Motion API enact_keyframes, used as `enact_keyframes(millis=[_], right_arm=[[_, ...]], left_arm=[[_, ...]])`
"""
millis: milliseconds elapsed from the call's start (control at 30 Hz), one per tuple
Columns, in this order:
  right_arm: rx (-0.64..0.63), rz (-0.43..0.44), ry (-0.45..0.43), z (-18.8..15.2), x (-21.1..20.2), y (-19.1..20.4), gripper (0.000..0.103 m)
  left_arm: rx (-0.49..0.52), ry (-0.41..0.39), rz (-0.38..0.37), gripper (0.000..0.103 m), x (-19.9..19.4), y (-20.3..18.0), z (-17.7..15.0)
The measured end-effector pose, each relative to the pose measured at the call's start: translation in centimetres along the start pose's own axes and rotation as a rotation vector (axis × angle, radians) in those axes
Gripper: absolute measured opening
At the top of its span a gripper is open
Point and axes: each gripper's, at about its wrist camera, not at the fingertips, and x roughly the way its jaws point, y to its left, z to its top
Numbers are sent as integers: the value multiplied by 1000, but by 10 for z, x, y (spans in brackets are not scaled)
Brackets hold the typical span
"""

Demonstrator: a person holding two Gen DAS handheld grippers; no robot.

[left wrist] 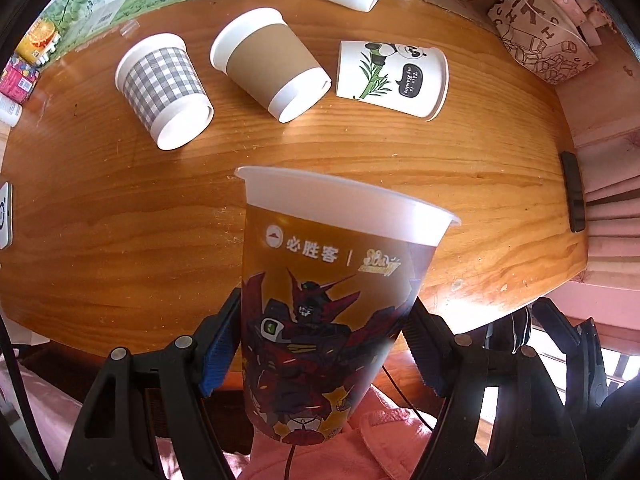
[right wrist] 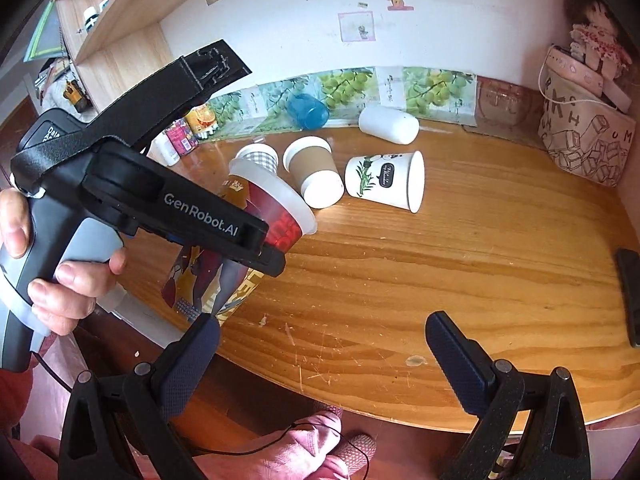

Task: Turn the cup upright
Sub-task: 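Rotate the right gripper to turn the cup rim upward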

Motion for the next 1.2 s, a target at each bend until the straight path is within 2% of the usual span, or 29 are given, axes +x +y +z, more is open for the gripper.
enact_keyframes(millis=[267, 433, 667, 1200], right_arm=[[68, -24, 89, 11, 19, -32, 103], [78, -38, 111, 13, 26, -47, 103], [76, -8, 141, 16, 35, -55, 103], [12, 49, 126, 19, 33, -51, 103]], left_arm=[[-67, 47, -70, 78, 24, 1, 6], [-82, 44, -97, 78, 30, -3, 11], [-131, 38, -137, 78, 34, -7, 16], [-204, -5, -158, 83, 20, -10, 10]])
